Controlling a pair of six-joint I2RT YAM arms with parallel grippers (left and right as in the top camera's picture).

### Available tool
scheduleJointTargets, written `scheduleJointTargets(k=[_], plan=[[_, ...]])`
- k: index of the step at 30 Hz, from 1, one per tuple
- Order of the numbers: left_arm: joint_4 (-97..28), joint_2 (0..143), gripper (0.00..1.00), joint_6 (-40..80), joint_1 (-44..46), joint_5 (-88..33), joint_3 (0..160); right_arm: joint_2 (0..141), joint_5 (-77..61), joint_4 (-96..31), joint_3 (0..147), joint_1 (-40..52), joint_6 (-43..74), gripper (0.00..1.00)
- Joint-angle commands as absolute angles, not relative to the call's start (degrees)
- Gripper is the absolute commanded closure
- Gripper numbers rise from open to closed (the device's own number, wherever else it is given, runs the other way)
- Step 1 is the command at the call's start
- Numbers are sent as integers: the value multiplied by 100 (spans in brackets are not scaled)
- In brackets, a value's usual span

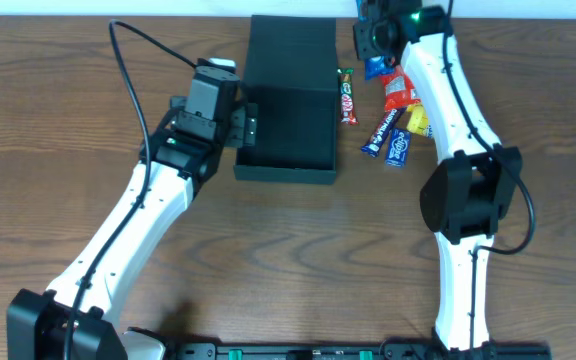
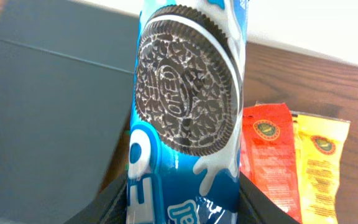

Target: Pack container

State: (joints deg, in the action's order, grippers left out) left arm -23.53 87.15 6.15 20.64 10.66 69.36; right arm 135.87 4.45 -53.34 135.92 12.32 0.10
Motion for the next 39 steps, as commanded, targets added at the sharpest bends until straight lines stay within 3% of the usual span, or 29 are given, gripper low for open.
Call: scheduleJointTargets(k=[1,7,15,22,34,39], plan=[[-2423,8405,5,622,1708,1107,7030,13555,91,-5664,14145,1354,336,85],[-3063,7669,5,-106,722,410,7030,13185,-163,-6403,14195,1590,709,96],[-3837,7391,5,-1011,-233,-1105,7028,12254,-342,-6608,13299,1857,1406,98],[-3907,7415,4,-2383,-471,-3105,7026,12398,-228,-6482,12466,2836,2593,98],[-3916,7334,5,-2724,-491,-3328,7026,12411,27,-5172,10967,3618,4578,99],[-3918,7247,5,-2722,-491,-3328,7026,12414,169,-4501,10621,3736,4668,98]])
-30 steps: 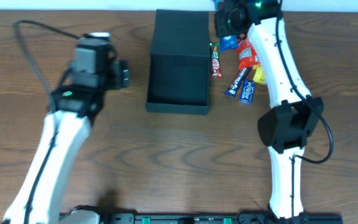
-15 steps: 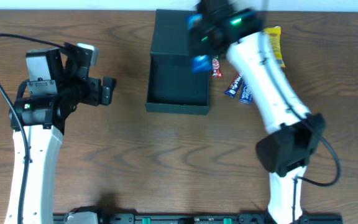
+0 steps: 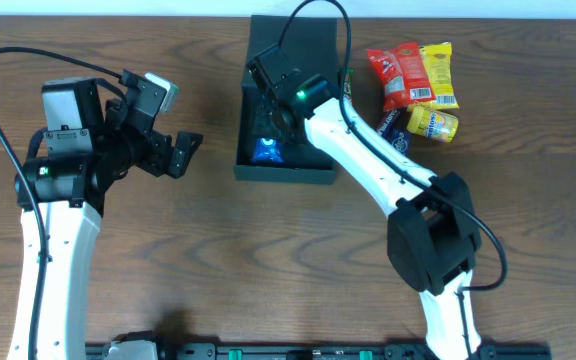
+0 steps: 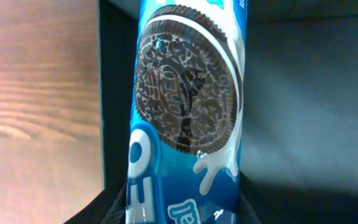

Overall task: Pack container
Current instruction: 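Lower the Oreo pack into the box and release it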

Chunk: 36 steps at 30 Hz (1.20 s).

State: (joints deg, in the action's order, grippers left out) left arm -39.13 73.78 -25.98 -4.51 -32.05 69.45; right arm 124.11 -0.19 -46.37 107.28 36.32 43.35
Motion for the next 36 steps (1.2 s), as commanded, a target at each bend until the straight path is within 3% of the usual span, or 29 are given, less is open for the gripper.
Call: scheduleJointTargets(k=[1,19,20,24,27,34,35,36], plan=[[-3918,7234,5,-2722,-491,-3328,7026,12416,172,-4449,10578,3752,4665,98],[-3922,7210,5,-2718,-491,-3330,7026,12667,231,-4248,10525,3983,4108,97],[-3922,7210,5,-2718,-491,-3330,7026,12667,261,-4215,10525,3983,4106,87],[-3922,7210,5,-2718,-491,-3330,7026,12667,257,-4104,10525,3979,4104,23],[-3922,7210,5,-2718,-491,-3330,7026,12665,217,-4071,10549,3977,4101,2],[-3922,7210,5,-2718,-491,-3330,7026,12444,152,-4075,10698,3859,3470,1],[-3922,7210,5,-2718,-491,-3330,7026,12405,167,-4099,10698,3817,3358,4],[-3924,7210,5,-2718,-491,-3330,7026,12396,172,-4130,10698,3787,3282,16]])
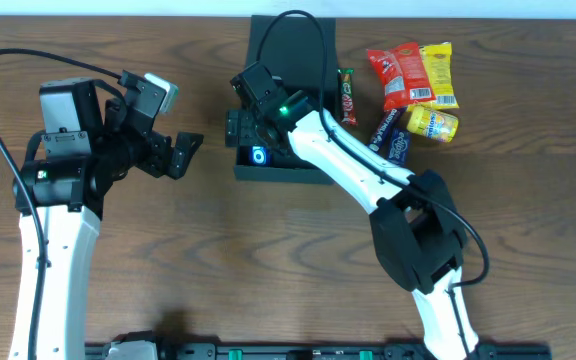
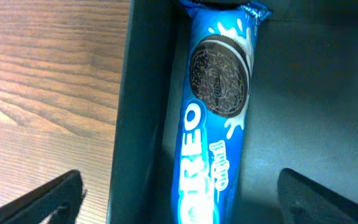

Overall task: Pack container
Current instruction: 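Lower the Oreo pack into the box and release it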

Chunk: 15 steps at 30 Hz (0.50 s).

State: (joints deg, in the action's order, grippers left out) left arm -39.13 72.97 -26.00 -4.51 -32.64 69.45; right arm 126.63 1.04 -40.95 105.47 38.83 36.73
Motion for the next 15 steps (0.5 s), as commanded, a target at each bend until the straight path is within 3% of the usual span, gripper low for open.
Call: scheduleJointTargets(k=[1,3,4,5,6,15], plan=[[-3922,7210,5,-2718,-491,-3330,7026,12396,174,-4182,10698,3754,3245,28],[-3924,7210,5,-2716,-491,-3332,7026,12411,217,-4340,10676,3673,3249,74],[-3924,7210,5,-2698,-491,-3332,7026,12444,281,-4381,10641,3629,3251,88],[-3927,7210,5,-2698,-491,-3339,7026,12479,327,-4394,10613,3601,3253,95],[-3927,7210,5,-2700,-491,-3361,7026,12536,357,-4394,10595,3583,3258,98],[-3929,7210,5,-2700,-491,-3459,7026,13141,405,-4300,10593,3546,3321,98]])
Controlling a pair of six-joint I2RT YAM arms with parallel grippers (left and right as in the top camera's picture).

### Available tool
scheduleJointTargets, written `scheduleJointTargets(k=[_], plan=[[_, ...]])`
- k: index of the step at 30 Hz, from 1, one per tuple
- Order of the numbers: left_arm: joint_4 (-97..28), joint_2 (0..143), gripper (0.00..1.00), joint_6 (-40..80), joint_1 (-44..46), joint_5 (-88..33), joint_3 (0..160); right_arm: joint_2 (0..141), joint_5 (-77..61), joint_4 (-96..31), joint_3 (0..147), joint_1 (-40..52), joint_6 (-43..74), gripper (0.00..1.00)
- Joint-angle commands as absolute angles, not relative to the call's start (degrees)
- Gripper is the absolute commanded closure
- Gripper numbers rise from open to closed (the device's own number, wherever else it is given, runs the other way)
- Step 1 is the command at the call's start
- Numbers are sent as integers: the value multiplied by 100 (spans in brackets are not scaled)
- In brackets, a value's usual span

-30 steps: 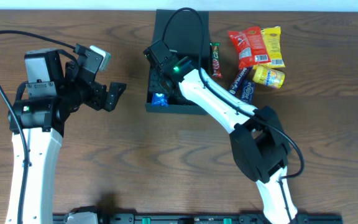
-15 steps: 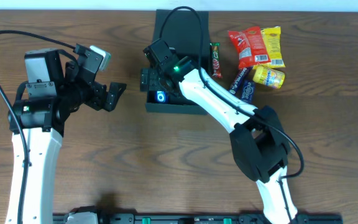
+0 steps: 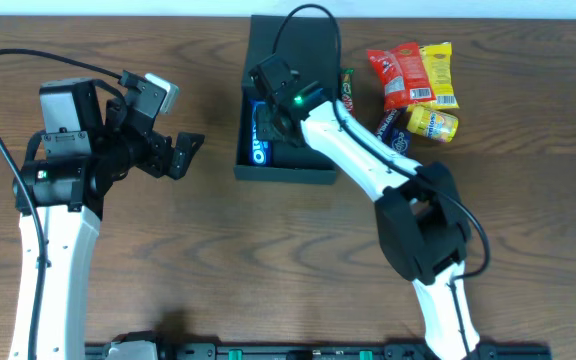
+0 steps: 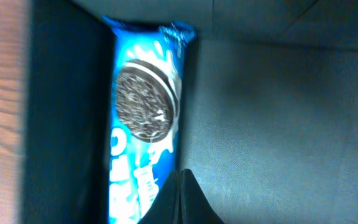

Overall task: Pack container
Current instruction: 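Lower the Oreo pack into the box and release it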

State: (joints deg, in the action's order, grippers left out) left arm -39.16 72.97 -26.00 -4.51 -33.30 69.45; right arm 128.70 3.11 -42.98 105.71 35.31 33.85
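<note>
The blue Oreo packet point(image 3: 259, 134) lies flat along the left inner wall of the black container point(image 3: 310, 172); in the right wrist view the Oreo packet point(image 4: 143, 118) fills the left side. My right gripper point(image 4: 180, 177) is shut, empty, just right of the packet over the container floor; from overhead the right gripper point(image 3: 280, 100) is above the box. My left gripper point(image 3: 186, 150) stands open over bare table, left of the container.
Loose snacks lie right of the container: a red packet point(image 3: 396, 73), a yellow packet point(image 3: 436, 72), a second yellow one point(image 3: 432, 124), dark blue bars point(image 3: 395, 140) and a thin bar point(image 3: 347, 93) against the container's right wall.
My right gripper was wide open around the Oreo packet lying in the container; now its fingers are shut empty beside the packet and it sits further into the box. The left arm is unchanged.
First my right gripper held the Oreo packet over the snack pile while the left gripper was at the container's left wall. Then the packet was over the container and the left arm back at the left. Then the packet lay released inside; now the right gripper is shut.
</note>
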Motion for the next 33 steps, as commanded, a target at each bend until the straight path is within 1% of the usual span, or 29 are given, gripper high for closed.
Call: scheduleJointTargets(k=[1,11,19,24,27,31,33], plan=[[-3929,7210,5,-2700,-491,-3457,7026,13198,405,-4294,10593,3566,3341,99],[-3922,7210,5,-2700,-491,-3457,7026,13325,375,-3929,10593,3728,3334,98],[-3924,7210,5,-2700,-491,-3457,7026,13323,353,-3913,10593,3758,3332,99],[-3933,7210,5,-2700,-491,-3454,7026,13323,-211,-3898,10593,3741,3336,98],[-3946,7210,5,-2700,-491,-3454,7026,13303,-172,-3944,10595,3732,3262,98],[-3986,7212,5,-2703,-491,-3454,7026,13152,-176,-4066,10600,3601,3203,95],[-4005,7212,5,-2703,-491,-3454,7026,12993,-176,-4143,10606,3503,3192,91]])
